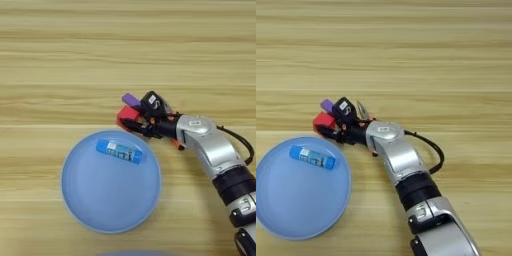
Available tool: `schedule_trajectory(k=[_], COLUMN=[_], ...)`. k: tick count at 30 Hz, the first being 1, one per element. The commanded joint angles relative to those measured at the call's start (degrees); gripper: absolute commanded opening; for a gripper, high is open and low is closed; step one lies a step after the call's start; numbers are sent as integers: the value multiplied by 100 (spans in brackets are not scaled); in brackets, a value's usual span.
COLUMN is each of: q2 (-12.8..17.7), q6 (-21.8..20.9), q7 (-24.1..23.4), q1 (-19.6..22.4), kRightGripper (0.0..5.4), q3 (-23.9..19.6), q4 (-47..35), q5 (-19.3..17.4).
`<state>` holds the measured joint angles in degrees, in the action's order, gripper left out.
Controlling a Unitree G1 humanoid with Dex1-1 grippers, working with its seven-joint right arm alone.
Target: Move the objects on the table
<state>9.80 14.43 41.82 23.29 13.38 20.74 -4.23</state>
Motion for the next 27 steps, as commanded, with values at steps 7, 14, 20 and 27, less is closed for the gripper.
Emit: schedule_trajectory(k=[7, 14, 20, 27], q2=[7, 98, 340, 904], q6=[-161, -11, 221, 330], q7=[-81, -113, -167, -214], q1=[453, 636, 865, 995], kRightGripper=[225, 225, 225, 225], q3=[-134, -407, -869, -1500], q4=[-202, -609, -999, -950], q5=[16, -142, -305, -453])
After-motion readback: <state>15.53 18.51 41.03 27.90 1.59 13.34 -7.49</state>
